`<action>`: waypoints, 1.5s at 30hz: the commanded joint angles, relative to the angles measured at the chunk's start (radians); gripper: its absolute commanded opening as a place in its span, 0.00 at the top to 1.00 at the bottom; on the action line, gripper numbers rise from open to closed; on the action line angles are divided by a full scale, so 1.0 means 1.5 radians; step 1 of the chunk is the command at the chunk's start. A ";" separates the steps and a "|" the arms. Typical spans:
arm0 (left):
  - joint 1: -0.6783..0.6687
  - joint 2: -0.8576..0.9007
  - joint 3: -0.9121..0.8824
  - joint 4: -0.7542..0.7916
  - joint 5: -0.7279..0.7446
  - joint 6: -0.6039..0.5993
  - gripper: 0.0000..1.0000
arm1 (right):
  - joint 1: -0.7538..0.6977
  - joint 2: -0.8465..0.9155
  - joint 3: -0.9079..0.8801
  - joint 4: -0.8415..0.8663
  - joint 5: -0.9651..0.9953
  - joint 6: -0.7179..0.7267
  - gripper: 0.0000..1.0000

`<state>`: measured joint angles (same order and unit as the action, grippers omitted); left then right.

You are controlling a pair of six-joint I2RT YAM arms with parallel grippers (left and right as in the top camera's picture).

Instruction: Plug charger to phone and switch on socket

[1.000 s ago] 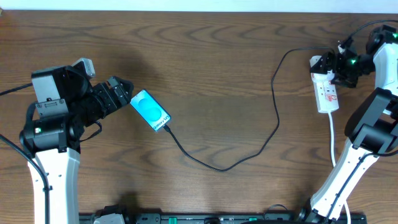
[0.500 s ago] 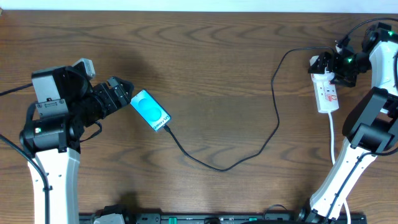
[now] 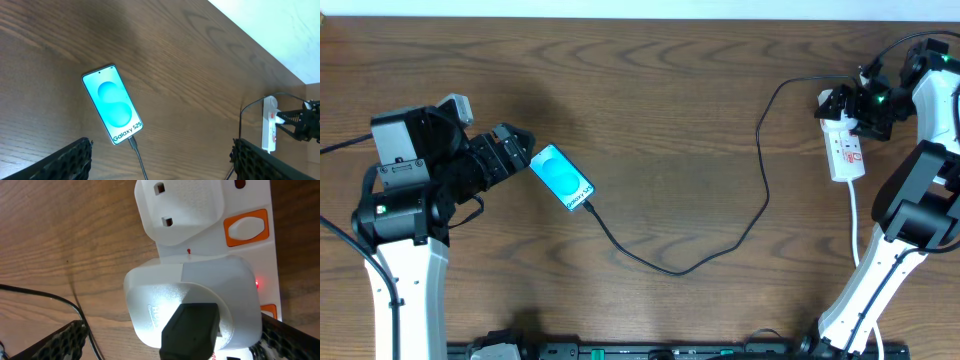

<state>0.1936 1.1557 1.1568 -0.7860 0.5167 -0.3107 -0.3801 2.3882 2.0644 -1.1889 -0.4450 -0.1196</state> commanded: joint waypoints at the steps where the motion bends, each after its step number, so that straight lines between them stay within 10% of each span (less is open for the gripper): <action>1: 0.002 0.002 0.003 -0.002 -0.004 0.002 0.11 | 0.033 0.034 -0.014 -0.016 -0.069 0.025 0.01; 18: 0.002 0.002 0.003 -0.009 -0.004 0.002 0.11 | -0.007 -0.061 0.255 -0.214 0.143 0.093 0.01; 45: 0.002 0.002 0.003 -0.009 -0.004 0.002 0.11 | 0.207 -0.440 0.258 -0.339 0.305 0.194 0.01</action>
<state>0.1936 1.1557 1.1568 -0.8005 0.5167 -0.3107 -0.0769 1.7164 2.4462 -1.6955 -0.0174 0.1535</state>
